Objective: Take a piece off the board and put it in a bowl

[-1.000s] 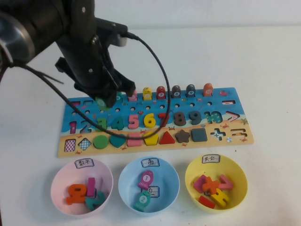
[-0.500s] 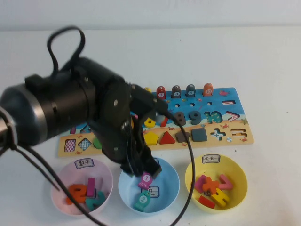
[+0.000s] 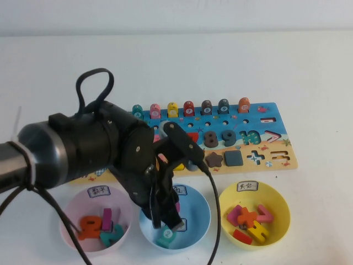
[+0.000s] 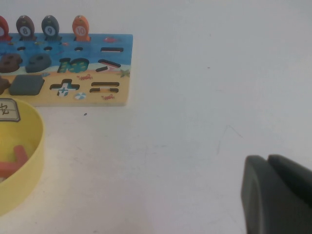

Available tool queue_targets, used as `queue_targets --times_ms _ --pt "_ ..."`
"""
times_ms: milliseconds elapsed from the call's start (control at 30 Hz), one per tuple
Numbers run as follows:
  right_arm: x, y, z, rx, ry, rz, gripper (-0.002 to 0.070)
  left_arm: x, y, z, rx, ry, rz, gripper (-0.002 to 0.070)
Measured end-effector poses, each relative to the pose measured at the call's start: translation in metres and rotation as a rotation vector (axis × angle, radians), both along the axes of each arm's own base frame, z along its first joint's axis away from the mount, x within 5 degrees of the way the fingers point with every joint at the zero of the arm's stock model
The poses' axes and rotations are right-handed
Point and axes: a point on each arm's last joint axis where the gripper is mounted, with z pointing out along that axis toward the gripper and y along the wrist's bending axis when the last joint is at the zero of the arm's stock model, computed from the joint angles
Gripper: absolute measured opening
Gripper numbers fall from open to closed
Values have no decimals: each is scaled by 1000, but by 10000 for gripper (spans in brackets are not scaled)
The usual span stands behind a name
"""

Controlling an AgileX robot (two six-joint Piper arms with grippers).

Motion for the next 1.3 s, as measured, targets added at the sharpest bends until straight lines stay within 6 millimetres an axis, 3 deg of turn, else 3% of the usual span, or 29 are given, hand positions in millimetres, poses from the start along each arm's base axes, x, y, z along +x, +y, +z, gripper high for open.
queue_targets --times_ms 300,567,933,1067,1200,1300 --pt "0 0 0 0 0 0 -18 3 -4 -22 65 32 -138 181" --pt "0 0 0 0 0 0 -18 1 -7 -22 35 58 -122 185" --pt "0 0 0 0 0 0 -18 0 -8 -22 19 76 -107 382" --pt "0 0 0 0 0 0 -18 2 -10 -12 24 103 -73 403" --pt "0 0 0 0 0 0 -18 9 -17 10 -3 106 -4 363" --pt "0 0 0 0 0 0 -18 13 -21 23 -37 85 29 199"
